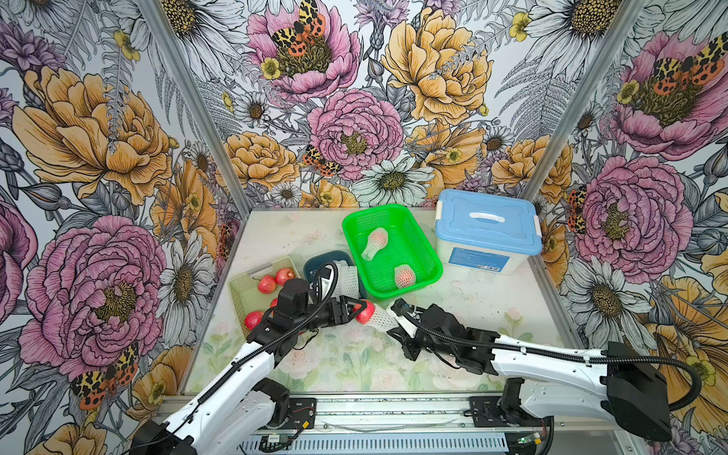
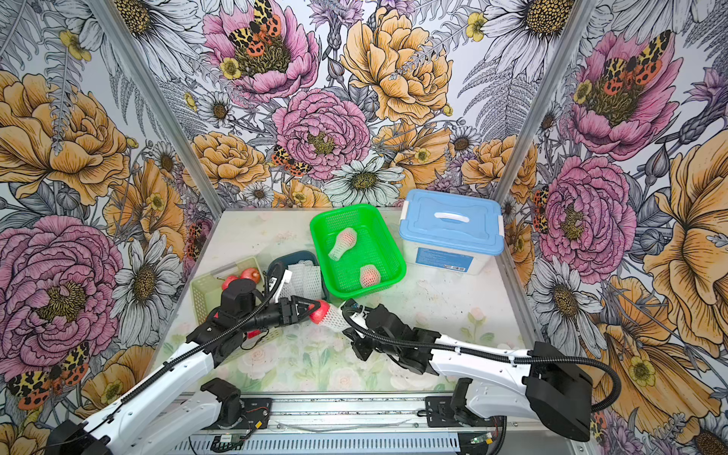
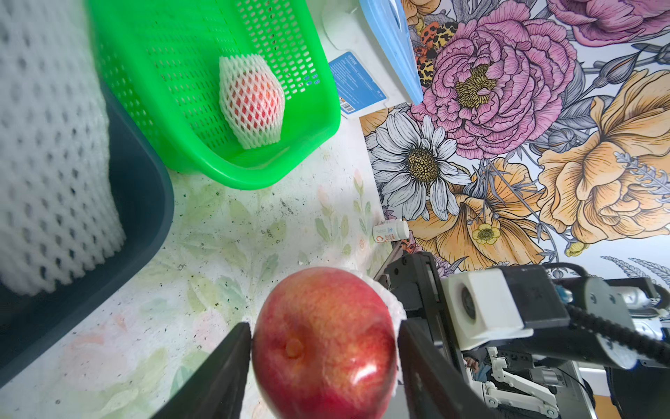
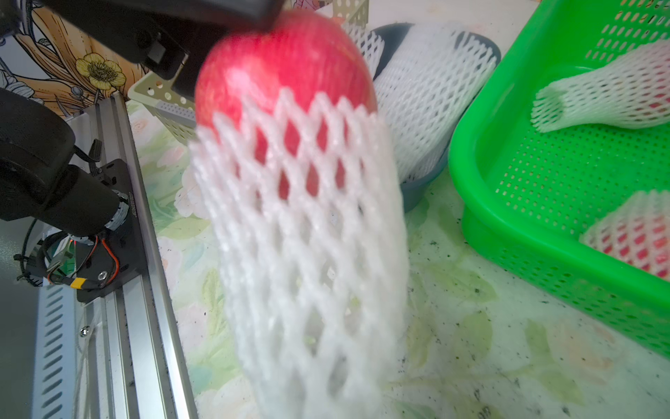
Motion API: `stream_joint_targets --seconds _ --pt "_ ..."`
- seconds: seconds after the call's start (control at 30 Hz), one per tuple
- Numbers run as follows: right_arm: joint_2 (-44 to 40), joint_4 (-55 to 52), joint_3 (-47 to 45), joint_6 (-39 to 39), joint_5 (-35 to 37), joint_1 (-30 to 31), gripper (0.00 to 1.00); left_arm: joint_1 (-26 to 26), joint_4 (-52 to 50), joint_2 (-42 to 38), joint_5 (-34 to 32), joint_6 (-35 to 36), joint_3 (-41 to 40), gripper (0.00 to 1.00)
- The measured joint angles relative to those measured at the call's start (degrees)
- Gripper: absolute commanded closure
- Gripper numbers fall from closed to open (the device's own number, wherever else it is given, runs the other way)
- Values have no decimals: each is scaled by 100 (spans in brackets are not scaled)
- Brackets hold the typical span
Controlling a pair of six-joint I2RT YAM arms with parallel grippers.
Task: Remove foam nets from apples
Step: Remove the foam net from the apple.
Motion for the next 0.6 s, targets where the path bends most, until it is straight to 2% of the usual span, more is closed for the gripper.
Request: stream_joint_targets --seconds 0.37,0.53,0.6 --pt "17 81 -2 -2 20 0 100 -205 240 308 170 -22 0 30" --pt "74 157 0 -2 17 0 100 -278 267 317 201 -22 0 33" --pt "85 170 -2 -4 17 0 100 -278 280 317 201 -17 0 38"
